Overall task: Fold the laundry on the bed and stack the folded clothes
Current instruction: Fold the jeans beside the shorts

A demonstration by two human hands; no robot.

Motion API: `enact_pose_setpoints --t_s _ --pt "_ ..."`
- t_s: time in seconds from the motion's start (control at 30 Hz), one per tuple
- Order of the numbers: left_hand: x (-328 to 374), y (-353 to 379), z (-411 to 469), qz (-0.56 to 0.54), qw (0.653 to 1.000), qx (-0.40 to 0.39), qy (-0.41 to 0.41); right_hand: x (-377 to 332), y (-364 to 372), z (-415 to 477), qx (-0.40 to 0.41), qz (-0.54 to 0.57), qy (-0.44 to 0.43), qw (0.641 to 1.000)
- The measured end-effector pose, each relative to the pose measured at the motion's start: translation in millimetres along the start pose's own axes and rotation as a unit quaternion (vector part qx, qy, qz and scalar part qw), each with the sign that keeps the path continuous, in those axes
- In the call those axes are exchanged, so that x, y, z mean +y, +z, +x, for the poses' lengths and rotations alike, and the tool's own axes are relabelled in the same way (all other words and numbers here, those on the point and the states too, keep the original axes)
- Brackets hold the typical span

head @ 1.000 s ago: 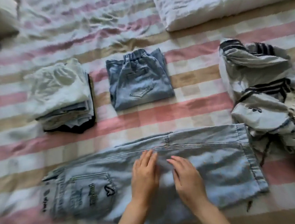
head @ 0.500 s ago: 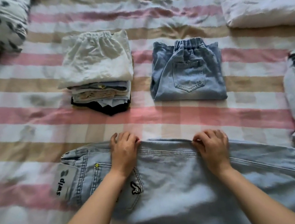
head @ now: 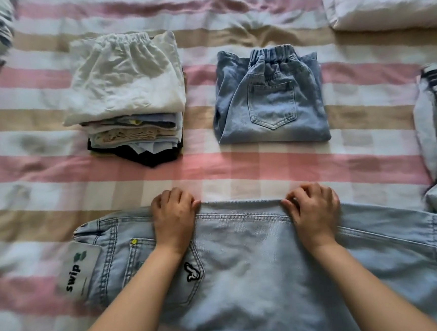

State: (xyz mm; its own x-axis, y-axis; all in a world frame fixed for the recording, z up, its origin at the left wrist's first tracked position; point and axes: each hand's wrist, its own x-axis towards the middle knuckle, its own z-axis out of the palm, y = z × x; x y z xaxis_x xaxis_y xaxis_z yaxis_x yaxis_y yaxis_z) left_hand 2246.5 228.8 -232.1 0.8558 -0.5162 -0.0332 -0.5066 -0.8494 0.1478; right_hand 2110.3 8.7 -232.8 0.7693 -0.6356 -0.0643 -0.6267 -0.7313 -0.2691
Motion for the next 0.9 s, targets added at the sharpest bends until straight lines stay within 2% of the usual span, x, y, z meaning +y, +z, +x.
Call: enact_pose_setpoints --t_s 0.1,0.2,0.3,0.4,0.47,0.57,0.63,0.7,0.8,0.83,0.9 --pt "-4 -7 -4 -0.056 0.998 0.001 -0.026 -15 -5 -8 0.013 0.030 -0.001 0.999" --pt "-29 -32 -27 -0.096 0.990 0.069 -0.073 -60 -12 -19 0.023 0.120 -0.135 0.983" --pt "-63 -51 -74 -0.146 0.954 0.158 -0.207 -124 -9 -18 -0.096 0.199 -0.238 0.946" --pt "-91 -52 -117 -0.218 0.874 0.174 -0.399 -196 9 -7 -0.247 0.204 -0.261 0.910" --pt "-99 -50 -131 -0.321 0.788 0.149 -0.503 -236 26 -3 -0.285 0.134 -0.314 0.896" --pt "-111 -42 -129 -0.464 0.650 0.138 -0.586 -274 51 -13 -0.286 0.041 -0.381 0.878" --pt "-116 -38 -119 -0.533 0.566 0.162 -0.607 -279 67 -25 -0.260 0.012 -0.392 0.883" --pt "-120 -38 -109 -0.594 0.499 0.184 -0.604 -276 79 -34 -0.221 -0.007 -0.395 0.891" --pt "-125 -45 -104 -0.685 0.434 0.189 -0.554 -273 81 -37 -0.203 0.002 -0.381 0.902" --pt "-126 -49 -106 -0.700 0.429 0.183 -0.541 -272 76 -39 -0.207 0.018 -0.367 0.907" --pt "-125 -58 -112 -0.714 0.442 0.174 -0.514 -261 58 -49 -0.179 0.084 -0.331 0.923"
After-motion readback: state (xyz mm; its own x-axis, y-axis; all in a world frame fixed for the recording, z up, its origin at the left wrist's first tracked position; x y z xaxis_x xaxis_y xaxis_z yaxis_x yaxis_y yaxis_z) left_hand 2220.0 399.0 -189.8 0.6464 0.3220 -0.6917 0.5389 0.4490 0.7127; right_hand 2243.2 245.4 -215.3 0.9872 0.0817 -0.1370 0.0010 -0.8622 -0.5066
